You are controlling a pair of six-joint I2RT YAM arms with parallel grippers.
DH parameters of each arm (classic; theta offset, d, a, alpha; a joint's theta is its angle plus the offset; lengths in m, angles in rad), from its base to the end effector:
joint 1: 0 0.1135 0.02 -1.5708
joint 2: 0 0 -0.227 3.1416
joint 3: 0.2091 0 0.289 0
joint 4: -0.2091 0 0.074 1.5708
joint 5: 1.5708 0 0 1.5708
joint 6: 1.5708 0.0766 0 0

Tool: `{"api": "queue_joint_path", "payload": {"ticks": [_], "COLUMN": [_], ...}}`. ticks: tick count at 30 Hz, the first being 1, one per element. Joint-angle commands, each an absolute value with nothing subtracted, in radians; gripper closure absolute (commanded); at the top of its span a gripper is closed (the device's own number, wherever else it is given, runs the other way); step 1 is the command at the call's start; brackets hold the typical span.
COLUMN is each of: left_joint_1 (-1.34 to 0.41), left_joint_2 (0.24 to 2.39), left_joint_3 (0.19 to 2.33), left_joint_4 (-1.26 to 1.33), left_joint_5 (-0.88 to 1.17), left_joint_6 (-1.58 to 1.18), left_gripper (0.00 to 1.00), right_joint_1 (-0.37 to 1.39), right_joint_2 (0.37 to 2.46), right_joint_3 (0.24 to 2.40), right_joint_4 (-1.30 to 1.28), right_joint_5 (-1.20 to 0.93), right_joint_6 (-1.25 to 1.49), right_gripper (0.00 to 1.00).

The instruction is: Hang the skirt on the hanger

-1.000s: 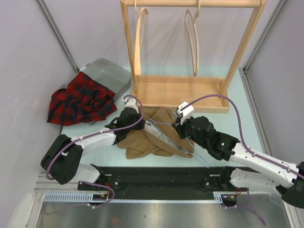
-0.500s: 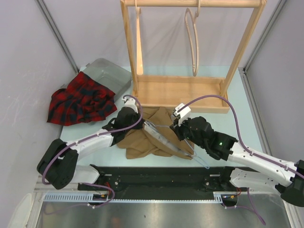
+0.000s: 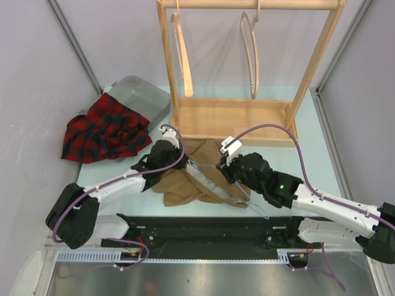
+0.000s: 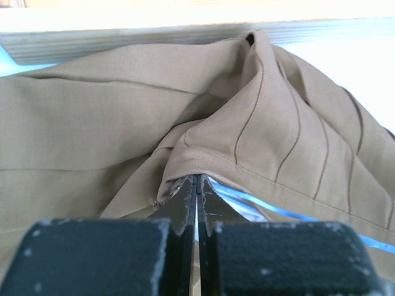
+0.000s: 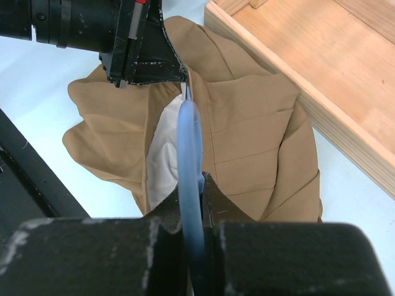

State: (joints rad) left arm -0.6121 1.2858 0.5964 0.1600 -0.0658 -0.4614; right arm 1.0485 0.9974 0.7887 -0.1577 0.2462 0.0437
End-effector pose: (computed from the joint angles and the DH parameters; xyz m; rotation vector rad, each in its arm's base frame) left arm 0.2831 -0.1926 0.1218 0.1215 2.1485 -0.5701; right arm 0.1780 0.2718 0.2512 -0.7936 1.7889 0.4899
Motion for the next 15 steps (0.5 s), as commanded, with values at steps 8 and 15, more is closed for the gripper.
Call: {"api": "queue_joint_path", "payload": {"ticks": [8,15], "left_joint_1": [-0.606,-0.606], "left_joint_2": [1.206,1.183], "left_joint_3": [0.6,0.603], "left_joint_4": [0.236,0.241], "left_joint_5": [-0.011,0.032], "left_joint_6": [-0.42,-0.413], "left_gripper": [1.0,1.0], "right_joint_1": [1.066,1.071], "right_joint_2": [1.009,1.011], "right_joint_3": [0.836,0.812], "right_joint_4": [-0.071,-0.009], "right_joint_5": [0.227,0.267], "right_joint_6": [0.025,0.025], "right_gripper": [1.0,1.0]}}
